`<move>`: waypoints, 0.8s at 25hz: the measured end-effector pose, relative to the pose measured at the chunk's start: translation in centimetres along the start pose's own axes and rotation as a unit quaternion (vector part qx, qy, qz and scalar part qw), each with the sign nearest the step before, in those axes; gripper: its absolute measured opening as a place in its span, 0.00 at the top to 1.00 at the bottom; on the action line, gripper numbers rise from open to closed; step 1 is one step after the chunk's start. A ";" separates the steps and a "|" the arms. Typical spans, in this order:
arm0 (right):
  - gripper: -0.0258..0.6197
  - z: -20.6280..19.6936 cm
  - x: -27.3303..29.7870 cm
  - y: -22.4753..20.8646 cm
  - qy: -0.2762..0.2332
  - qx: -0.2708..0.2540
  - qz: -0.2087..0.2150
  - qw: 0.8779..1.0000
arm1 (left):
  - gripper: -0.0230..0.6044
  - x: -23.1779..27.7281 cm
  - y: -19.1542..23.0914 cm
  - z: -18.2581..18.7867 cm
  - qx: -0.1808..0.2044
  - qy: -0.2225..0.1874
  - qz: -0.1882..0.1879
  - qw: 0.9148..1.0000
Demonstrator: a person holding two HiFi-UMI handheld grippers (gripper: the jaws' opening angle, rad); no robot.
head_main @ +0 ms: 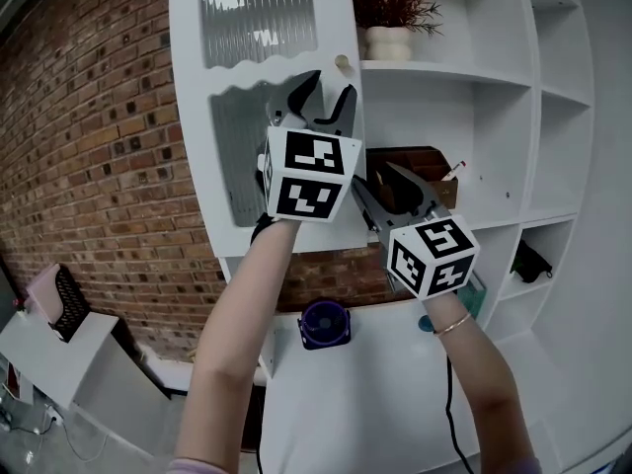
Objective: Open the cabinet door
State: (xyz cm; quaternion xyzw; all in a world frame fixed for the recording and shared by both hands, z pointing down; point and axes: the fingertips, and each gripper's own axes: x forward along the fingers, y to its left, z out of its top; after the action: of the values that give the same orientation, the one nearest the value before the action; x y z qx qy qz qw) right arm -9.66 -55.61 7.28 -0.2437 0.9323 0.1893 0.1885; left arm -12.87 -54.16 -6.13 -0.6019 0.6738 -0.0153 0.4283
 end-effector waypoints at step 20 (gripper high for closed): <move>0.64 -0.2 2.0 -0.5 0.015 -0.023 0.015 1.000 | 0.82 4.8 0.2 0.8 0.100 0.057 0.017 0.993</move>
State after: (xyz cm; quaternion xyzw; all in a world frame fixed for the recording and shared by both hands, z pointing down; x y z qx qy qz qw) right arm -11.11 -56.84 6.44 -0.2367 0.9341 0.2094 0.1661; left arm -12.12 -57.71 -9.44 -0.5427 0.7023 -0.1091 0.4476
